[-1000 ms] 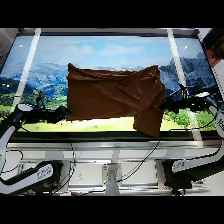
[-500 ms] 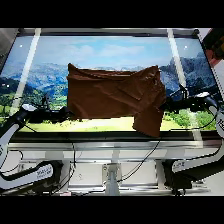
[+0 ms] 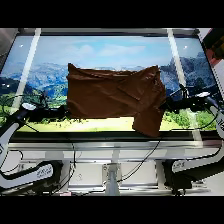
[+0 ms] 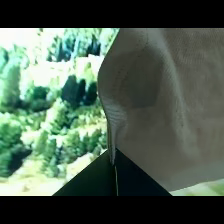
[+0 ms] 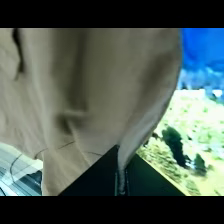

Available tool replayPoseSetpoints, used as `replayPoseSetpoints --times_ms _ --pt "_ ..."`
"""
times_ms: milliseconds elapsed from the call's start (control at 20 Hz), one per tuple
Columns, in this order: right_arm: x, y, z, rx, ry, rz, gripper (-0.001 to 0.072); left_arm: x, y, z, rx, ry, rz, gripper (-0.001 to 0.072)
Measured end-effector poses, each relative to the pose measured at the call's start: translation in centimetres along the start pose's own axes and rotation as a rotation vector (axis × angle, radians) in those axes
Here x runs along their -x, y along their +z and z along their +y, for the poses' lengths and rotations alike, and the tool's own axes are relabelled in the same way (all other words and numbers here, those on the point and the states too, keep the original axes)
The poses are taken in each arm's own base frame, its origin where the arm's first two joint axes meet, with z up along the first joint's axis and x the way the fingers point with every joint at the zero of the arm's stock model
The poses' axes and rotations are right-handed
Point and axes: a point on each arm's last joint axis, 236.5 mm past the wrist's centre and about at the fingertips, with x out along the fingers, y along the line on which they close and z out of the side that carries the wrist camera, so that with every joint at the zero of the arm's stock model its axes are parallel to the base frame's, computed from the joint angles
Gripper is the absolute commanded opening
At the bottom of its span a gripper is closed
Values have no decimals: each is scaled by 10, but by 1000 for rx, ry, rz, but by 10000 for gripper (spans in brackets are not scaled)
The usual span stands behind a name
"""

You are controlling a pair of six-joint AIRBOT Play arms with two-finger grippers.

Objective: Fold the clothes and pants, and hang the long-sleeved shirts on hangers.

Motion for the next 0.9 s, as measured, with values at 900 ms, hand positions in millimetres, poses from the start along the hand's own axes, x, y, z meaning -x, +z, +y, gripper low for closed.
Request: replayPoseSetpoints --times_ms 900 --pt "276 -40 280 789 -64 -791 13 376 102 -241 -592 -160 -1000 15"
